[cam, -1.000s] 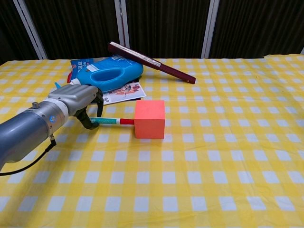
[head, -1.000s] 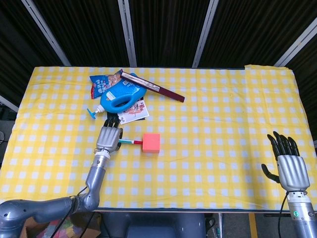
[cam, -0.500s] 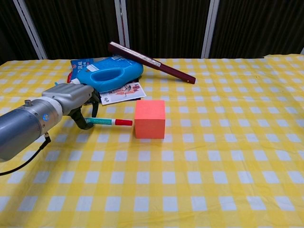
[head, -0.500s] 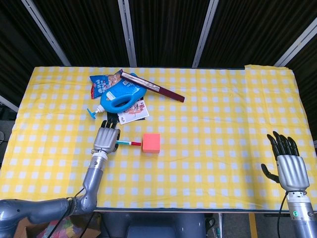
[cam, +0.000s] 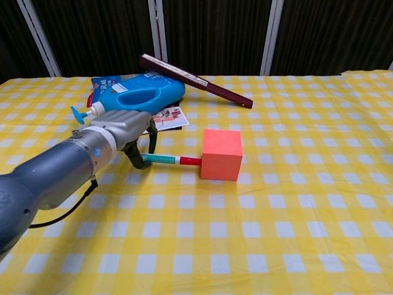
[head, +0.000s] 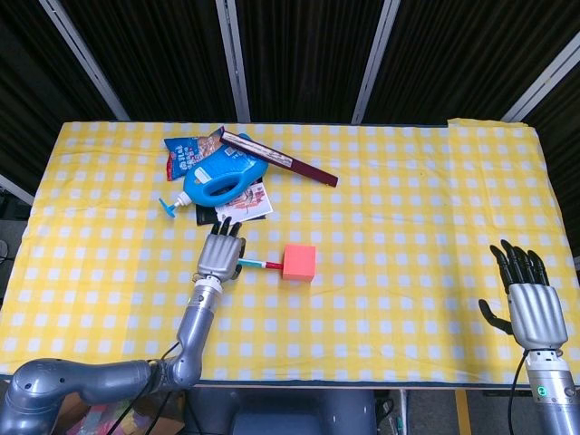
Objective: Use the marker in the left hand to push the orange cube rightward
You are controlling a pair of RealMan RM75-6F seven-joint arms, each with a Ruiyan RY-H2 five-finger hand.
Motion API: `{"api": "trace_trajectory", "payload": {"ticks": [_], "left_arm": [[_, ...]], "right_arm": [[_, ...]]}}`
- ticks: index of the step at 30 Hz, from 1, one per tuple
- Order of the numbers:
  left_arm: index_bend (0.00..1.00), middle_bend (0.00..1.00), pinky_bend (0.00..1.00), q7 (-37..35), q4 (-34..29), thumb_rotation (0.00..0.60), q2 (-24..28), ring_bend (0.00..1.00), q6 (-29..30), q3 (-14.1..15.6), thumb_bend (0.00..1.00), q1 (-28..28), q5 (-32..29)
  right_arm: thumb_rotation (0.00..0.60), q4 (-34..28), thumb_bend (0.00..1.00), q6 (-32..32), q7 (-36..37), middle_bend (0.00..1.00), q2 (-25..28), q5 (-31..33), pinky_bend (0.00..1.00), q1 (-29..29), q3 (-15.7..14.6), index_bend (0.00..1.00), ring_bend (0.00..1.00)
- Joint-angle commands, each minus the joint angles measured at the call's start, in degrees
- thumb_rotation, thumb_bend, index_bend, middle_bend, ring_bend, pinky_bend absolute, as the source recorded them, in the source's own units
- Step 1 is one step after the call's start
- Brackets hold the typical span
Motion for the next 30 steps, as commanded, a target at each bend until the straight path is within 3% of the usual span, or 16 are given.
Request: {"api": "trace_trajectory", "payload": {"ticks": [1,13,30], "left_arm": [[0.65,0.12,0.11,1.2,1.2,0.6,-1.8,0.0,-0.4,-0.7,0.44,-1.6,-0.8],[0.65,0.12,0.11,2.6,5.9,0.6,-8.0,0.0,-1.0,-2.8,0.44,-6.2,-2.2],[0.66,0.13,0.11,6.3,2.0,0.6,-6.8,0.0,3.6,-3.9,0.44,-6.0,-5.2]], "right_arm": [[0.6,-0.1,0.38,0.0,-0.1,0.0,0.1,0.2,0.0,0.0,0.0,0.0,0.0],[0.6,-0.1,0.38,-0.3,0.5,0.0,0.3,0.3,0.0,0.0,0.0,0.0,0.0],[0.6,-0.4,0.38,-0.2,0.2,0.0,0.2,0.3,0.0,0.0,0.1,0.0,0.0]]}}
